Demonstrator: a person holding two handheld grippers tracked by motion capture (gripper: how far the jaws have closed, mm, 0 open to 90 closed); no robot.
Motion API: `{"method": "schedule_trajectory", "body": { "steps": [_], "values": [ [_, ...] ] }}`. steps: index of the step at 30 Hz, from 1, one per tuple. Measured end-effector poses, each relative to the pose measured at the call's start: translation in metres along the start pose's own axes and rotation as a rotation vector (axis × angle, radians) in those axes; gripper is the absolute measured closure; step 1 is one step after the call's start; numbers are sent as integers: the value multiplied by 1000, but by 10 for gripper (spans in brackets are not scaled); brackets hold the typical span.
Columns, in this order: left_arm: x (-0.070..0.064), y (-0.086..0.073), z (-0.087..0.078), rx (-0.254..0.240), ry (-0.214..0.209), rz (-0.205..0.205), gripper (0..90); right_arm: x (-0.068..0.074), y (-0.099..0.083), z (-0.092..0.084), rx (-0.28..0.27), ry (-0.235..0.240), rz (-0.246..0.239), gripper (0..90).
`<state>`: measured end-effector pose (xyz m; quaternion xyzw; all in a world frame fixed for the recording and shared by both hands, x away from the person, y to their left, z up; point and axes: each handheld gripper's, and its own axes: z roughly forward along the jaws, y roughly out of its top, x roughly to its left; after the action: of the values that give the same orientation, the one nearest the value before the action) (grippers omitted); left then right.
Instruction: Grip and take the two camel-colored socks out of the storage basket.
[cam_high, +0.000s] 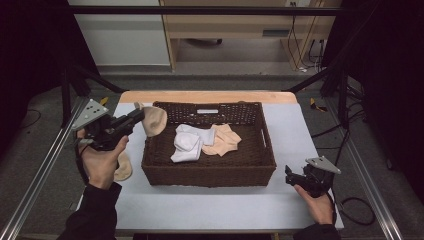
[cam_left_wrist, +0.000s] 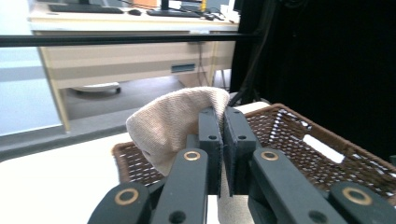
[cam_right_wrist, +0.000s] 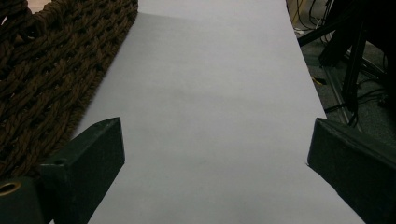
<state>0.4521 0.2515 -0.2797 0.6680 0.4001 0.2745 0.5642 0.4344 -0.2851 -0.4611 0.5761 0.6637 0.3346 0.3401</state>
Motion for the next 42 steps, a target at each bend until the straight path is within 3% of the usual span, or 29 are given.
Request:
{"method": "schedule_trajectory", "body": {
  "steps": [8, 17, 22, 25, 42],
  "values": [
    [29, -15, -20, 2, 54, -42, 861, 0, 0, 0, 2, -3, 1, 42],
    [51, -40, -24, 48, 108, -71, 861, 0, 0, 0, 4, -1, 4, 43],
    [65, -58, -23, 98, 143, -86, 861, 0, 0, 0, 5, -3, 2, 43],
    [68, -65, -21, 116, 157, -87, 861, 0, 0, 0, 4, 0, 4, 43],
    [87, -115, 6, 327, 212, -87, 861, -1, -1, -2, 3, 3, -2, 44]
  ]
}}
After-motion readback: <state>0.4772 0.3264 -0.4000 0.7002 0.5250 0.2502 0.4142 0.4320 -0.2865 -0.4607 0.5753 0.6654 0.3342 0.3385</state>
